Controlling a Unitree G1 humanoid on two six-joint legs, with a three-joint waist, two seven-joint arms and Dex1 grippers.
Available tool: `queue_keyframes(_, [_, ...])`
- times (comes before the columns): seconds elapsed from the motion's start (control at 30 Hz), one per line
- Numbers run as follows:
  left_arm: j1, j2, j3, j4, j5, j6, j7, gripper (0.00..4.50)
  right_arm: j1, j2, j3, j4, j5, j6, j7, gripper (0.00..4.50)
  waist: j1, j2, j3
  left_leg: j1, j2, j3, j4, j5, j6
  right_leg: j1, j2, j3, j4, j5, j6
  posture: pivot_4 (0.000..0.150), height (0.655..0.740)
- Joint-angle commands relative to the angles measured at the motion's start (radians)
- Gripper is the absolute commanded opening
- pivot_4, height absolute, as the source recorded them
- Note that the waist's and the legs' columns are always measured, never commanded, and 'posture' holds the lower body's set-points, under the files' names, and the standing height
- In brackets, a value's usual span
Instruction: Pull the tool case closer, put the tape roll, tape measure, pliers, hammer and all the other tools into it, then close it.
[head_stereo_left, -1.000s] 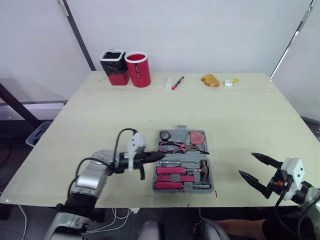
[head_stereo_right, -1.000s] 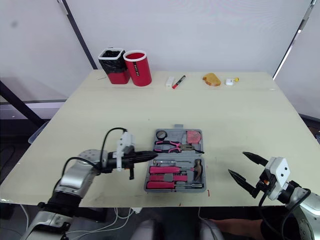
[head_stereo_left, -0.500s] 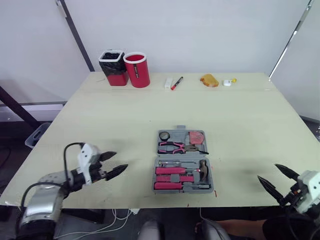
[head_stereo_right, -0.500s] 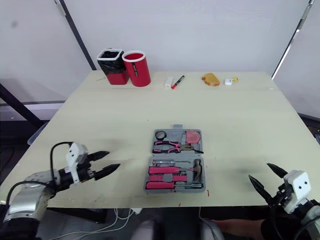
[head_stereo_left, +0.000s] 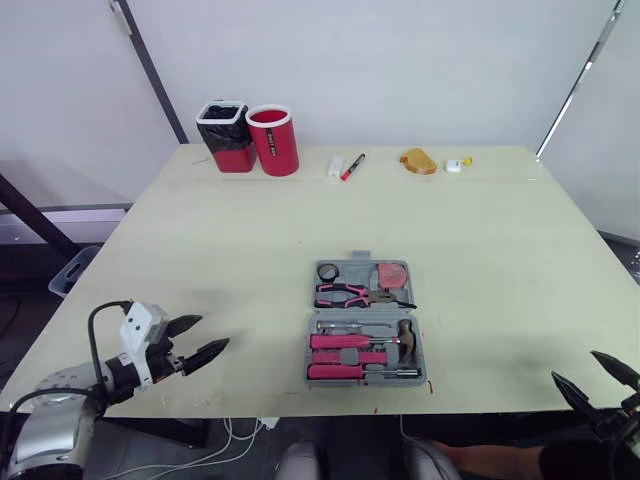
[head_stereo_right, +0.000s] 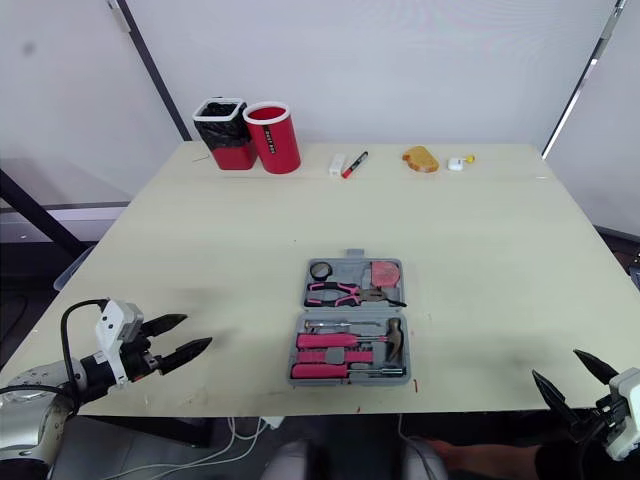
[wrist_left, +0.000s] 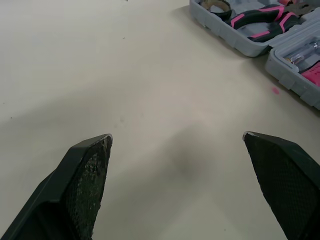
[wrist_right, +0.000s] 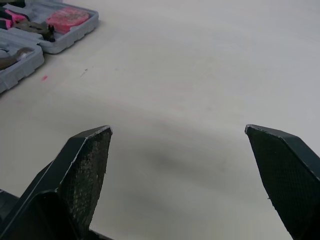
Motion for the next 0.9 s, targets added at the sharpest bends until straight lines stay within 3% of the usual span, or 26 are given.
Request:
queue_keyframes(0.03, [-0.024, 0.004, -0.013, -0.062, -0.013, 0.006, 0.003, 4.46, -0.026, -0.015, 0.008, -0.052, 0.011, 0.018, 0.002, 4.5, 0.0, 0.0, 0.0, 0.0, 0.0, 0.0, 0.0, 0.0, 0.0, 0.0, 0.0, 0.0, 0.0, 0.0, 0.0, 0.15, 0.74])
queue_keyframes(0.57, [-0.215, -0.033, -0.291, -0.202, 0.035, 0.029, -0.053, 4.46, -0.347, -0.127, 0.229, -0.169, 0.008, 0.394, -0.034, 4.5, 0.0, 0.0, 0.0, -0.002, -0.001, -0.002, 0.0, 0.0, 0.0, 0.0, 0.004, 0.005, -0.001, 0.002, -0.003, 0.15, 0.74])
queue_keyframes(0.73, [-0.296, -0.075, -0.328, -0.123, 0.071, 0.016, -0.011, 4.46, -0.457, -0.123, 0.324, -0.103, -0.065, 0.411, -0.03, 4.5, 0.0, -0.001, 0.0, -0.003, -0.001, -0.003, 0.001, 0.0, 0.0, 0.0, 0.008, 0.007, -0.001, 0.003, -0.003, 0.15, 0.74])
queue_keyframes(0.9, [-0.381, -0.082, -0.356, 0.087, 0.138, -0.079, -0.034, 4.46, -0.58, -0.125, 0.431, 0.051, -0.219, 0.327, -0.039, 4.5, -0.002, -0.001, 0.0, -0.006, -0.001, -0.005, 0.002, 0.0, 0.0, 0.0, 0.01, 0.008, -0.003, 0.004, 0.0, 0.15, 0.74])
